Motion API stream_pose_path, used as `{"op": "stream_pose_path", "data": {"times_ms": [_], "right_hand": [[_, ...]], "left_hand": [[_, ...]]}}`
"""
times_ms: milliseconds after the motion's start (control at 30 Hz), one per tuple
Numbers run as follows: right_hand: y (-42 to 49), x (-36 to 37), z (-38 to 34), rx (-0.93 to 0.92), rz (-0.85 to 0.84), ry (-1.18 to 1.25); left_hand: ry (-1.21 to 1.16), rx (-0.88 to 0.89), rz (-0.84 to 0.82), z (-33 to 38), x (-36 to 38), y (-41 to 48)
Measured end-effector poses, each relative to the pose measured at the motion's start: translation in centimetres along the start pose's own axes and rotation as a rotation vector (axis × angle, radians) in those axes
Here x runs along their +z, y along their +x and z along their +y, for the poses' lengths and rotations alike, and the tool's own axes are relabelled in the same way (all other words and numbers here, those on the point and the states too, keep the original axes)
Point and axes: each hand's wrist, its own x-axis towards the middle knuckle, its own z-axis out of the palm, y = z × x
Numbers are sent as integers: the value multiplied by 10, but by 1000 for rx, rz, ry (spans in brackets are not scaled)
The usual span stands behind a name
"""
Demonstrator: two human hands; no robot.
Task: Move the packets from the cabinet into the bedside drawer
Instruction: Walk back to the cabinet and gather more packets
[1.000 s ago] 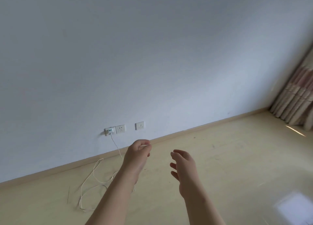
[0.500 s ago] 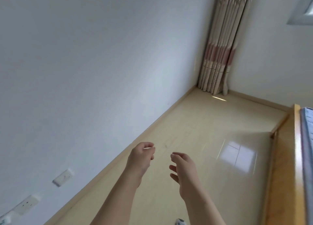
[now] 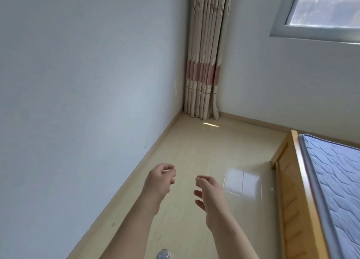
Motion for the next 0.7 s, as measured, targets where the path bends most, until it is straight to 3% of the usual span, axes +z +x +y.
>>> {"op": "stream_pose_path", "data": {"times_ms": [233, 467, 700], "right_hand": [[148, -18, -70, 16, 115, 60], [310, -50, -179, -55, 247, 78], [431, -85, -241, 19, 331, 202]], "left_hand": [[77, 74, -103, 60, 76, 154], [79, 183, -314, 157, 186, 313], [152, 113, -430, 212, 279, 427]]}}
